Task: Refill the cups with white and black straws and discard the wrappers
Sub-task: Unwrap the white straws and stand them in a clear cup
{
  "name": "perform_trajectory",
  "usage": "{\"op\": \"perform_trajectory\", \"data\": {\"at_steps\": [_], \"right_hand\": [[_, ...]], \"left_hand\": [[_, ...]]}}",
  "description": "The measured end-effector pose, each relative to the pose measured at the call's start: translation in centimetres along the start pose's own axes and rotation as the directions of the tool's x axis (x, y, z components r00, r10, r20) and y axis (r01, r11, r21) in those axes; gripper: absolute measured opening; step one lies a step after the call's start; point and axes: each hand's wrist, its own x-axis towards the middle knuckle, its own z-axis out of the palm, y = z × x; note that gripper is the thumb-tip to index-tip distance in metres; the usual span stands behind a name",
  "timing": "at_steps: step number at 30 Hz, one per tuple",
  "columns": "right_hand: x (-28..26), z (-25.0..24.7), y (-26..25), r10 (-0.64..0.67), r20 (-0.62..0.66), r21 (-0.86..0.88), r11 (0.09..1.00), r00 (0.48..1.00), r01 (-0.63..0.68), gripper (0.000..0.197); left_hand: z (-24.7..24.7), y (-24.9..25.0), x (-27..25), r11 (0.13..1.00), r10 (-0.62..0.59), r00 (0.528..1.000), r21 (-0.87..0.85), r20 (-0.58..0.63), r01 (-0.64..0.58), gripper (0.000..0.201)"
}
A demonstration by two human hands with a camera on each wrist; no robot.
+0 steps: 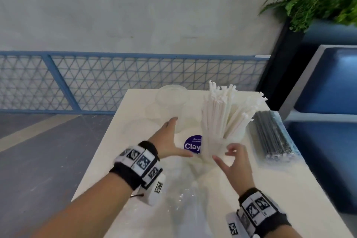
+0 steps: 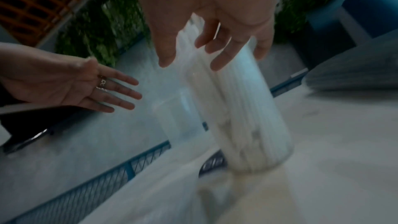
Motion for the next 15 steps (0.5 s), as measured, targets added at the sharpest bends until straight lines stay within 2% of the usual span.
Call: {"op": "perform_trajectory", "data": {"at_steps": [1,3,6,8,10,12,15], "right_hand": [[1.3,-1.2,0.0,0.003,-0.046,0.020,1.000,0.999,-0.002,0.053],[3.9,-3.4,0.0,0.016,-0.044,0.029,0.999,0.999,-0.015,0.073],[7.3,-5.7,-0.3,0.024,0.110,0.029,0.999,0.994,-0.027,0.101],[9.0,-6.6,-0.8,-0.036,0.271,0.107,0.994,0.962,0.007,0.100],[10.4,-6.8,-0.8,-0.057,0.375,0.132,0.991,0.925,0.008,0.099],[11.5,-6.3,-0.2,-0.053,0.385,0.135,0.991,0.921,0.000,0.102],[11.7,-4.8,0.2,-0.065,0.360,0.175,0.985,0.931,0.002,0.109]], "left_hand": [[0.0,1.5,1.3,0.999,0.031,0.999,-0.036,0.031,-0.030,0.126],[0.7,3.7,3.9,0.996,0.050,0.995,-0.073,0.082,-0.044,0.132],[2.4,5.5,7.1,0.989,0.026,0.994,-0.149,0.110,-0.010,0.129],[3.5,6.0,8.3,0.969,0.036,0.992,-0.247,0.120,-0.006,0.131],[4.7,4.8,10.1,0.940,0.043,0.994,-0.341,0.103,-0.005,0.139],[5.3,4.0,10.9,0.943,0.041,0.997,-0.333,0.066,-0.016,0.140],[4.8,5.9,9.9,0.986,0.052,0.999,-0.158,0.007,-0.051,0.138]]}}
